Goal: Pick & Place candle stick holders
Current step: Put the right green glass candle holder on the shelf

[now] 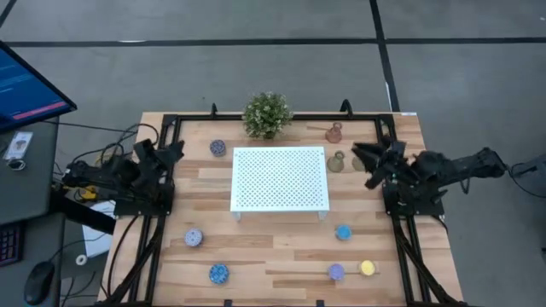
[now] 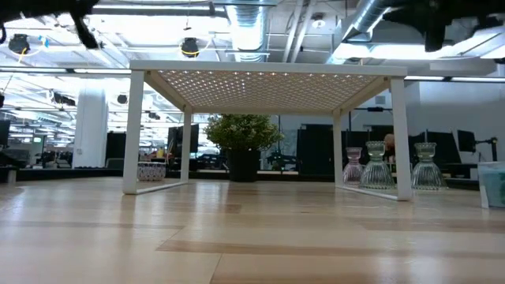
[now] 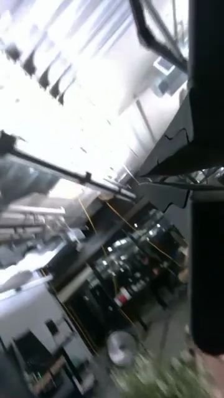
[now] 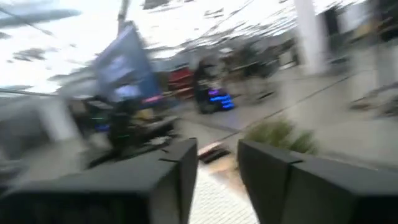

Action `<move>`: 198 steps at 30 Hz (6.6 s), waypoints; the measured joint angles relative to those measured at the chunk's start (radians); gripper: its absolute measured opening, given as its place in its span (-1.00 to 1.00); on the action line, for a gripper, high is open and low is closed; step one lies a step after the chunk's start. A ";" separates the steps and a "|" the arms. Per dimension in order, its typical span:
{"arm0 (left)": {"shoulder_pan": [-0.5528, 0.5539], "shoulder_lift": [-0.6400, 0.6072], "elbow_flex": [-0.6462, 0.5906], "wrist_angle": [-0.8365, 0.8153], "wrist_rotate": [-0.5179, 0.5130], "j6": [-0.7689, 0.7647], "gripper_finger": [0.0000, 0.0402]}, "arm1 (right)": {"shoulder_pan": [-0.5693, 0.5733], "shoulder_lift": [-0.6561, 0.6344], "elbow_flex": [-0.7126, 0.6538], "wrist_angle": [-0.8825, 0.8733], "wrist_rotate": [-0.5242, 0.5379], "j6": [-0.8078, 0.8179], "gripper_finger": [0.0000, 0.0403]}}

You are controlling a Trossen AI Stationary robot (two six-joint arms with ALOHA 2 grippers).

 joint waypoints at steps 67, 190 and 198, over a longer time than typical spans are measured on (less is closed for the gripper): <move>0.000 0.492 0.554 -0.229 -0.108 0.123 -0.27 | -1.084 0.687 0.268 -1.144 -0.611 0.281 0.13; 0.000 0.492 0.553 -0.237 -0.100 0.134 -0.22 | -0.572 1.306 1.400 -1.573 -0.844 0.099 -0.58; 0.000 0.492 0.553 -0.237 -0.100 0.134 -0.16 | -0.576 1.304 1.400 -1.572 -0.842 0.105 -0.22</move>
